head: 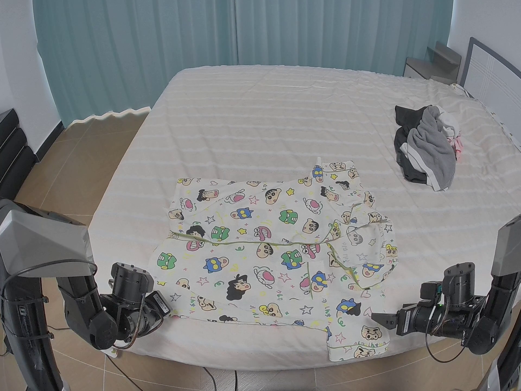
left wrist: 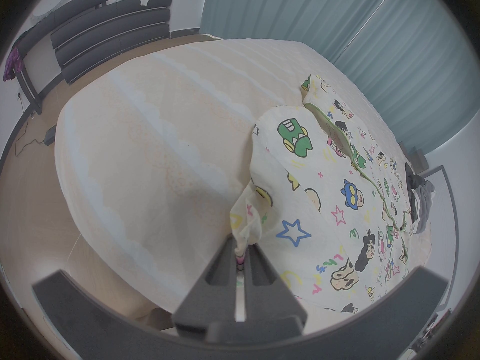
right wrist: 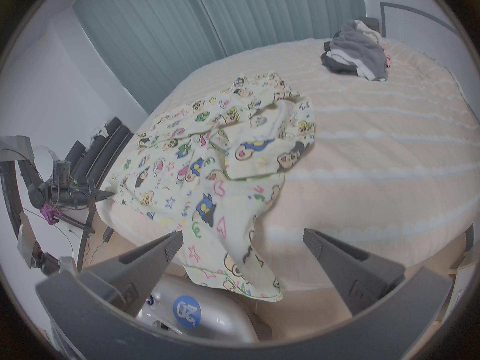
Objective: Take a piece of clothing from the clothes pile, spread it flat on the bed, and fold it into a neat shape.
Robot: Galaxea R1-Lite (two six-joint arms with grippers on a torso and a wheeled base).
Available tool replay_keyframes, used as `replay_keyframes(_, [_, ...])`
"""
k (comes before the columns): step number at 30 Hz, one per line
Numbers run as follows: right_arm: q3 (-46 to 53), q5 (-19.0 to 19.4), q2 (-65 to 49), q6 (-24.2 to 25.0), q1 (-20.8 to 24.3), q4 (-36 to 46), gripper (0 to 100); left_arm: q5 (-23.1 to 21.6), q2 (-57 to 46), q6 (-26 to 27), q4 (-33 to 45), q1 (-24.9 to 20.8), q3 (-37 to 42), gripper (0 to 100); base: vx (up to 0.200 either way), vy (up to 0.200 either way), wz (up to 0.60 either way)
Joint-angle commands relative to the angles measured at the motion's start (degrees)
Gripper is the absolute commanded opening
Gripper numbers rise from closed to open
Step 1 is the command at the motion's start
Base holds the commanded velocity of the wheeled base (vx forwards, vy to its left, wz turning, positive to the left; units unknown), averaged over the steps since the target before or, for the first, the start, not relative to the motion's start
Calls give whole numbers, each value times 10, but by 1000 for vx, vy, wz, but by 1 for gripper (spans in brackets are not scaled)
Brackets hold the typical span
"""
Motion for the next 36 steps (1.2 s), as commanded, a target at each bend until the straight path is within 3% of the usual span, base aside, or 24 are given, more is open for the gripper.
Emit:
replay_keyframes(1, [11, 30, 65, -11, -11, 4, 100, 1, -13, 1, 0, 2, 14, 0, 0, 0, 0])
replay_keyframes(11, [11, 79, 116, -61, -7, 1, 100, 0, -11, 0, 0, 2, 15, 0, 0, 0, 0])
replay_keyframes(17, [10, 100, 132, -123, -2, -19, 100, -1, -9, -3, 0, 2, 15, 0, 0, 0, 0])
replay_keyframes(24, [7, 93, 190, -127, 16, -123, 100, -2, -9, -3, -1, 0, 15, 0, 0, 0, 0])
replay_keyframes(31, [4, 86, 208, -128, 49, -127, 100, -3, -9, -3, -1, 0, 15, 0, 0, 0, 0])
replay_keyframes(32, [0, 64, 215, -128, 53, -127, 100, -3, -9, -3, -1, 0, 15, 0, 0, 0, 0])
replay_keyframes(36, [-10, 53, 217, -128, 58, -127, 100, -4, -9, -3, -1, 0, 15, 0, 0, 0, 0])
